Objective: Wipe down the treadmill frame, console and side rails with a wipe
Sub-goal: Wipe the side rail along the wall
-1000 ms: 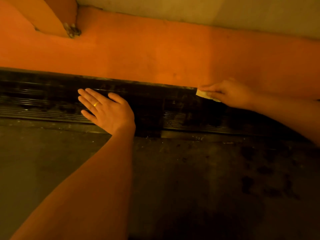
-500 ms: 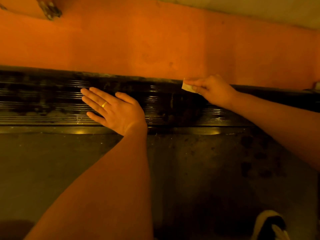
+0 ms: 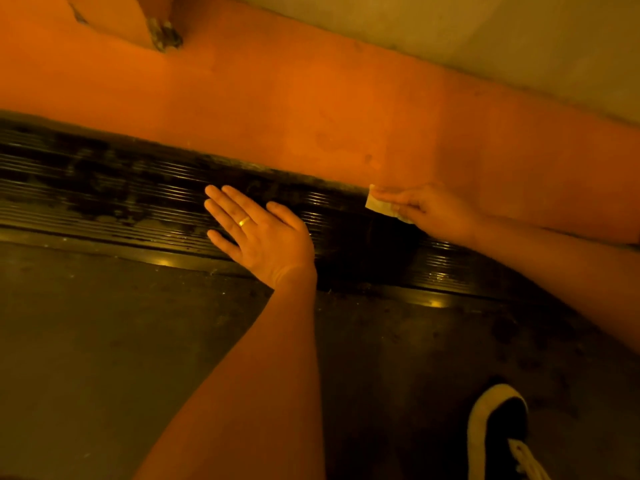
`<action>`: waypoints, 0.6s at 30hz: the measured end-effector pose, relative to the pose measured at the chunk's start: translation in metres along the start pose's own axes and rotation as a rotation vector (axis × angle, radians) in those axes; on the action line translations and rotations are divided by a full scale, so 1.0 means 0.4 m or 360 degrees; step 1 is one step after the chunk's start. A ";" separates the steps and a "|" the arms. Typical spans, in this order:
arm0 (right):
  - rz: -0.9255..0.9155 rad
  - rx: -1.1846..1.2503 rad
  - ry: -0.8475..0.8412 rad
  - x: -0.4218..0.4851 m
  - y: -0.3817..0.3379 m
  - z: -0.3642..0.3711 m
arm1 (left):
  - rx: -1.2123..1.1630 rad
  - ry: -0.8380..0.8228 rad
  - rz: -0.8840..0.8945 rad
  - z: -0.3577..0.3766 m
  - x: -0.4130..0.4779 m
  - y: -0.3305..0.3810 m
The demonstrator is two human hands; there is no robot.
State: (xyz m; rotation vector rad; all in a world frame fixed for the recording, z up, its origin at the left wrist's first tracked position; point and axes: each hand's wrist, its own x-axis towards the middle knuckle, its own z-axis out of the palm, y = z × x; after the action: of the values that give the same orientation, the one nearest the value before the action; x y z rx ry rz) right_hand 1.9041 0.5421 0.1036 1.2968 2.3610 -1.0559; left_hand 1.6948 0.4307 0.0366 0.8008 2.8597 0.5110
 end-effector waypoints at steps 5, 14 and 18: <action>-0.0010 -0.0025 0.0036 0.016 -0.001 0.005 | -0.0002 -0.0002 0.0025 0.001 -0.006 -0.004; -0.0151 0.0204 0.0147 0.086 -0.091 0.049 | -0.0023 0.0007 0.0025 -0.002 -0.006 0.001; -0.0164 0.0216 0.0193 0.073 -0.079 0.055 | -0.0025 0.0019 0.0012 0.002 -0.007 -0.002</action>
State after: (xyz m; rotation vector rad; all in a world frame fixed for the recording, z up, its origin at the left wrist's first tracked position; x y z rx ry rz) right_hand 1.8590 0.5341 0.0879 1.3326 2.5075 -1.2197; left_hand 1.6969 0.4286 0.0358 0.8093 2.8607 0.5401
